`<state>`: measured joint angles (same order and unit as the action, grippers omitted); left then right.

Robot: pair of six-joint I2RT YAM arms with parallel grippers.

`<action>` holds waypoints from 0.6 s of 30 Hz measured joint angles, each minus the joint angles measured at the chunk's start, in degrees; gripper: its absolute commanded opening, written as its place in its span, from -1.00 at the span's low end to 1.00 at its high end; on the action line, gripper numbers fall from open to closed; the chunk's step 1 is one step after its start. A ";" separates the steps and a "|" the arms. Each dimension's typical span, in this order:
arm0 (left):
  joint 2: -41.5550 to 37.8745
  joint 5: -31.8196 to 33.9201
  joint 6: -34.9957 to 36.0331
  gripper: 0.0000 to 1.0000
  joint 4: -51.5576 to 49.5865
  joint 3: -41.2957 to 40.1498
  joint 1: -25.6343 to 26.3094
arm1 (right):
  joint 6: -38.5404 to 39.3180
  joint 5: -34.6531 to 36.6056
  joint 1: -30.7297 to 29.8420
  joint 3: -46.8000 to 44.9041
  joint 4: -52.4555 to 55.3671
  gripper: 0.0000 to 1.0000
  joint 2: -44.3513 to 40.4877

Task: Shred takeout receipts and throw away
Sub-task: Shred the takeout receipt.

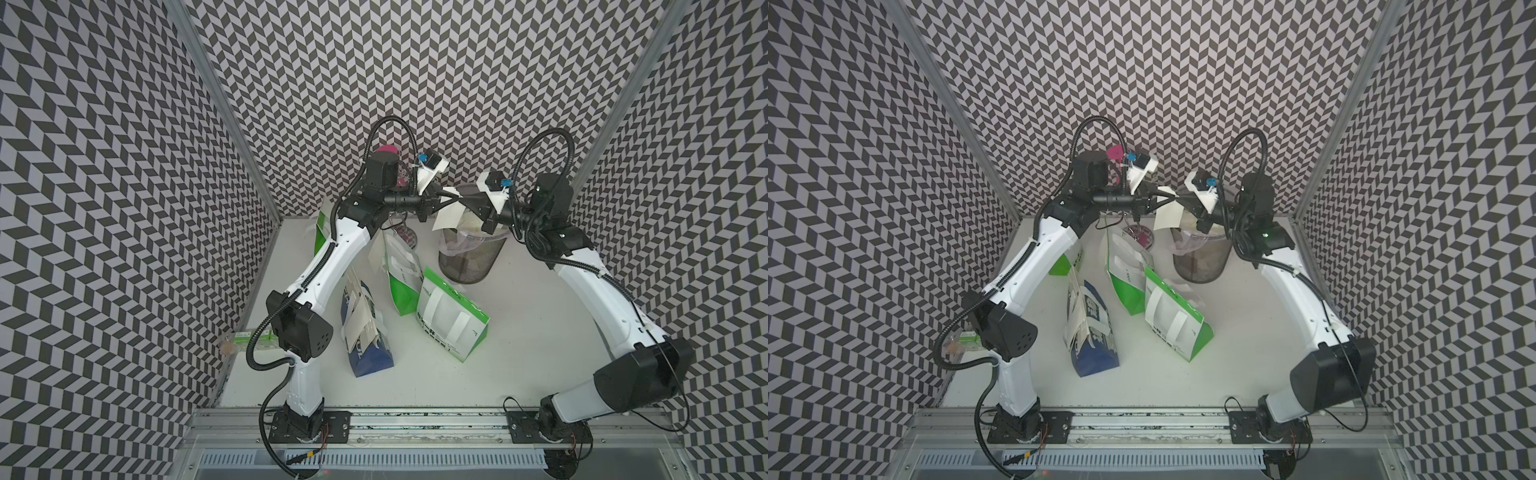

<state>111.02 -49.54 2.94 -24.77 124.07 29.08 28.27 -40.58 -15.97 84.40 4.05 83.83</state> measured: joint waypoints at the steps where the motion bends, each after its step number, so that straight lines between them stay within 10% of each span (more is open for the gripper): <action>1: 0.00 -0.24 -0.90 -1.00 -0.15 0.15 -0.02 | 1.42 2.25 -1.03 -2.49 -2.16 -1.00 -1.62; 18: 1.73 4.68 -2.45 -1.00 -4.87 5.40 -0.15 | 11.06 20.41 -6.08 -11.23 -13.40 -1.00 -7.98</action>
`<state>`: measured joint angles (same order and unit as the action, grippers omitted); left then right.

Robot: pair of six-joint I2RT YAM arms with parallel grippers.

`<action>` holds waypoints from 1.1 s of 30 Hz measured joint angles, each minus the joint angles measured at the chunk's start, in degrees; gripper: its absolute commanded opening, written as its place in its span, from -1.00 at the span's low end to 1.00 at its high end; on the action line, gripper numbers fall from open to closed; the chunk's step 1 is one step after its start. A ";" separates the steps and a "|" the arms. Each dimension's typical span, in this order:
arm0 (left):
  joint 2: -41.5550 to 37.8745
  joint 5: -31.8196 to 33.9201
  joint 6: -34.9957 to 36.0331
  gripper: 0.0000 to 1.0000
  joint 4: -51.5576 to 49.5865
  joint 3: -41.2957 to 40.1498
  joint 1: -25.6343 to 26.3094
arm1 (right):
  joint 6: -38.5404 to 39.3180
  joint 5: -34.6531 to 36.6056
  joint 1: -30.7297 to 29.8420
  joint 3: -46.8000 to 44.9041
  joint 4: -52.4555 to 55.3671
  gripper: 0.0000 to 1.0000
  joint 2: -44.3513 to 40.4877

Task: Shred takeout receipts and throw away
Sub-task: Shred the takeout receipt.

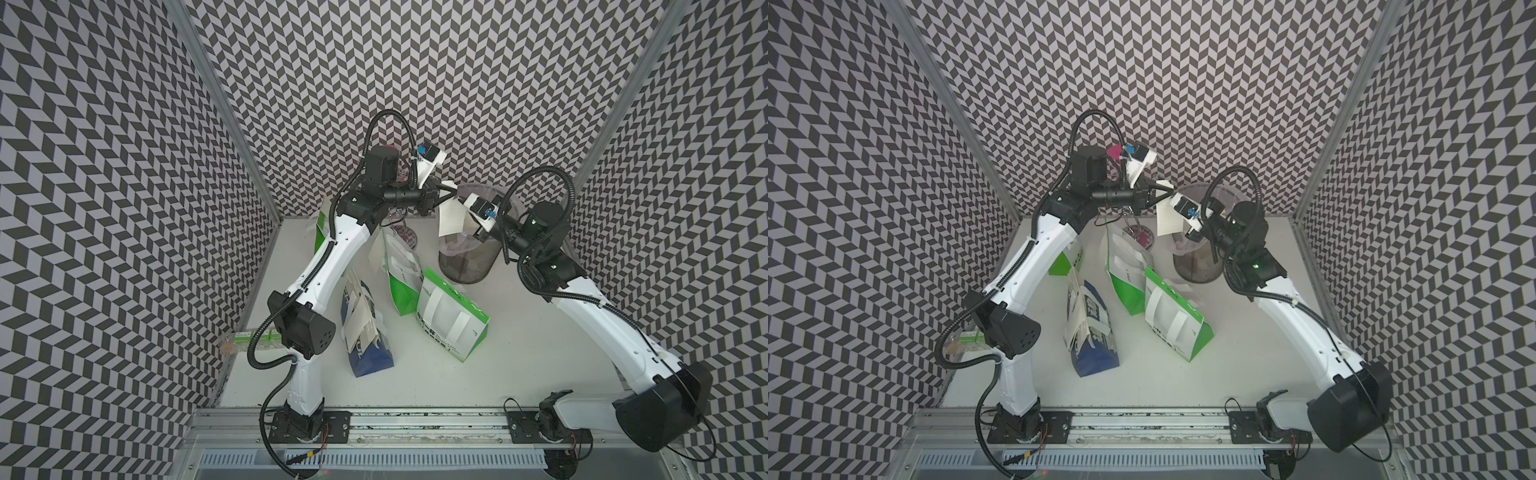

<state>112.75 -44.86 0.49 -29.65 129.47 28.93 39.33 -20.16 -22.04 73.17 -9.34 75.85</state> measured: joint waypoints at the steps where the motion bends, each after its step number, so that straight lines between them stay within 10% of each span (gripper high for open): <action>1: 0.00 0.52 0.52 -1.00 -0.44 0.00 -0.04 | -0.92 0.46 0.57 0.00 -0.20 -1.00 -0.24; 21: -1.51 3.72 10.03 -1.00 -4.33 -5.31 -0.09 | -18.40 15.72 15.23 3.87 3.34 -1.00 -0.42; 33: 1.36 3.50 7.91 -1.00 0.04 -0.11 0.70 | -28.22 -0.79 16.92 4.96 0.33 -1.00 4.02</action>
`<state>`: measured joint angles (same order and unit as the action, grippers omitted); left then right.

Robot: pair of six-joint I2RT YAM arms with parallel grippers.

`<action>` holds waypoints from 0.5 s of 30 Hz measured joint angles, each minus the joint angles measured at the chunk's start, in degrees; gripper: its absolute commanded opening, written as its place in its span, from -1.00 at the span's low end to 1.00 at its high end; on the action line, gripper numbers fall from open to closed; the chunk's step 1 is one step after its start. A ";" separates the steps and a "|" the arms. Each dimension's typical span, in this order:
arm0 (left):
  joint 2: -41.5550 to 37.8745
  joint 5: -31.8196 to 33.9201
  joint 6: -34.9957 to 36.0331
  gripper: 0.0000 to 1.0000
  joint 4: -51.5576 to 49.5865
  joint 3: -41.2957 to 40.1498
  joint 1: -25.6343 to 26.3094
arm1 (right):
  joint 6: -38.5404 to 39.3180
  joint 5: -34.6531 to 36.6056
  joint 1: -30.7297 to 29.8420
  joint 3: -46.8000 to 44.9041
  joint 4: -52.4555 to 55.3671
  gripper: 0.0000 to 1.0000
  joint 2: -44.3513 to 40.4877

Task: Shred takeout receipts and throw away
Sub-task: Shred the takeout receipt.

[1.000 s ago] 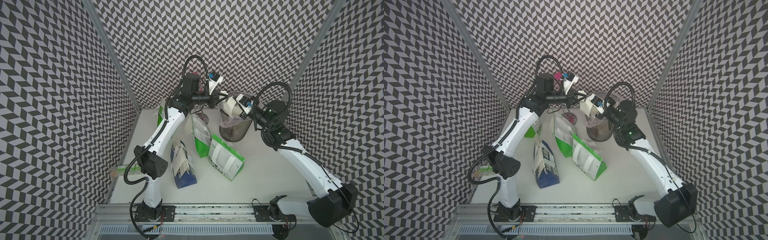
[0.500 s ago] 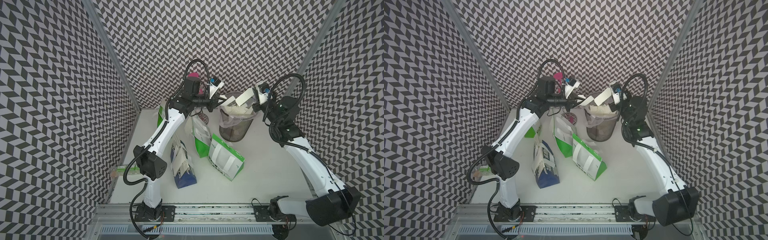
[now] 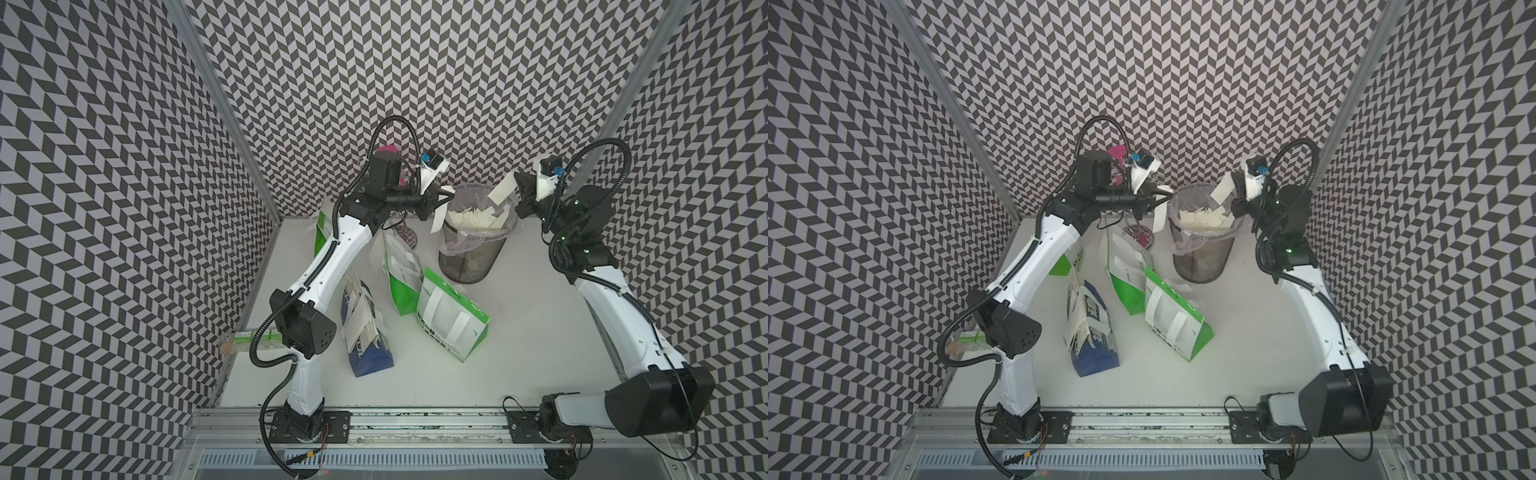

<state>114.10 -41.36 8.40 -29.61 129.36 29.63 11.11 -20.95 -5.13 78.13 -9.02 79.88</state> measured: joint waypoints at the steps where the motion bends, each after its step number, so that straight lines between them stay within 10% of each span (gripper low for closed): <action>1: 0.63 -0.09 -0.24 -1.00 0.42 0.85 0.02 | -0.57 -1.18 0.02 0.09 -0.28 -1.00 0.74; 15: 8.20 -1.22 -2.36 -1.00 7.80 2.03 0.11 | -7.72 -14.32 0.07 2.43 -3.50 -1.00 6.54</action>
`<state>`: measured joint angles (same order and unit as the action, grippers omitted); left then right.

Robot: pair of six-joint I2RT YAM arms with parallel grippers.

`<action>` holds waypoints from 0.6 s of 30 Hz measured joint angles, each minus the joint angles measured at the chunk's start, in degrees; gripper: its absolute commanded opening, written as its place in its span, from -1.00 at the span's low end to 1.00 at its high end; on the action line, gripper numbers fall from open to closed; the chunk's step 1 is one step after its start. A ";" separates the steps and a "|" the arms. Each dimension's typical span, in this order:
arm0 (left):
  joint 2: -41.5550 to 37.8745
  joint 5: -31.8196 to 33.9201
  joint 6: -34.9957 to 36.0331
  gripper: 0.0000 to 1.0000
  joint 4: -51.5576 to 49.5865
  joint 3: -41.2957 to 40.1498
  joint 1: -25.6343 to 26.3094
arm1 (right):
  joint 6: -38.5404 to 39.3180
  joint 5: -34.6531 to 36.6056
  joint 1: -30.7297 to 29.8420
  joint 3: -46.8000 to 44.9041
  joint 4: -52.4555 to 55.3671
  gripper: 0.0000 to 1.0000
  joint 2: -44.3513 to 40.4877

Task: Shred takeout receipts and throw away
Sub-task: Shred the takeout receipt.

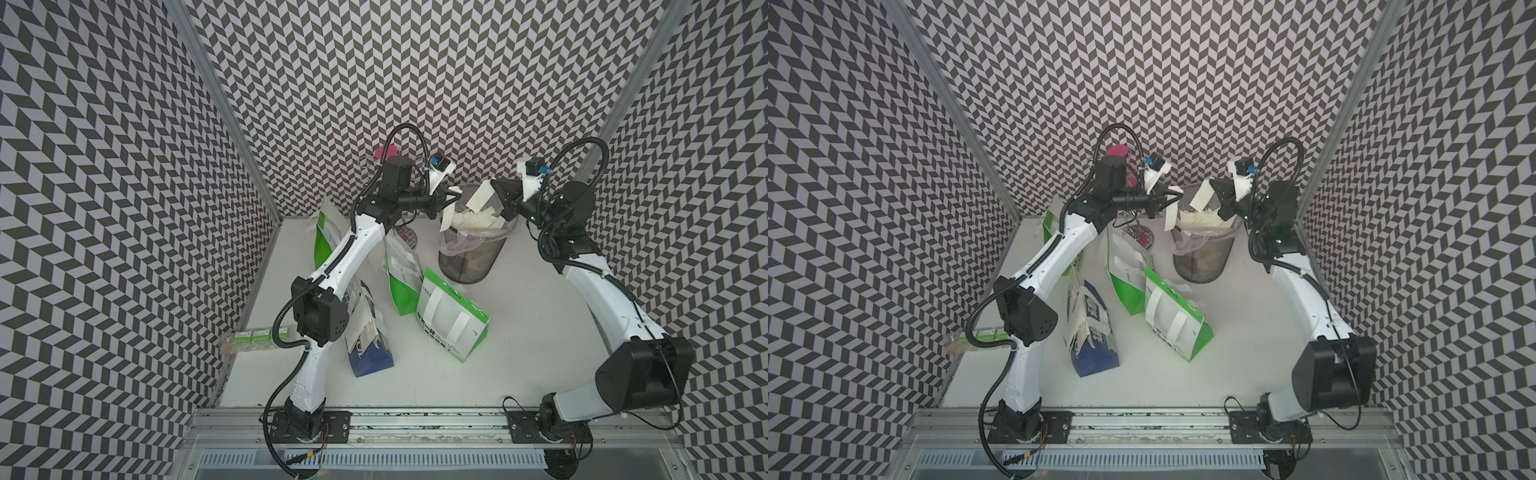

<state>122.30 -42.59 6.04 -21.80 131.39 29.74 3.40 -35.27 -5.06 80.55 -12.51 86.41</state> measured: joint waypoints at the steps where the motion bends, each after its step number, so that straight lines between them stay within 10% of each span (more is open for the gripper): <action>1: 0.24 -0.20 -0.31 -1.00 0.70 0.00 0.00 | 0.02 -0.11 0.00 0.26 -0.07 -1.00 0.31; 18: 0.76 -7.93 -6.69 -0.97 11.10 0.74 -1.31 | 4.81 -16.26 0.48 8.00 11.45 -1.00 4.37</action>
<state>123.07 -50.52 -0.64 -10.70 132.14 28.42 8.21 -51.53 -4.58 88.55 -1.06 90.78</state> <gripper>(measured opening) 0.047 0.047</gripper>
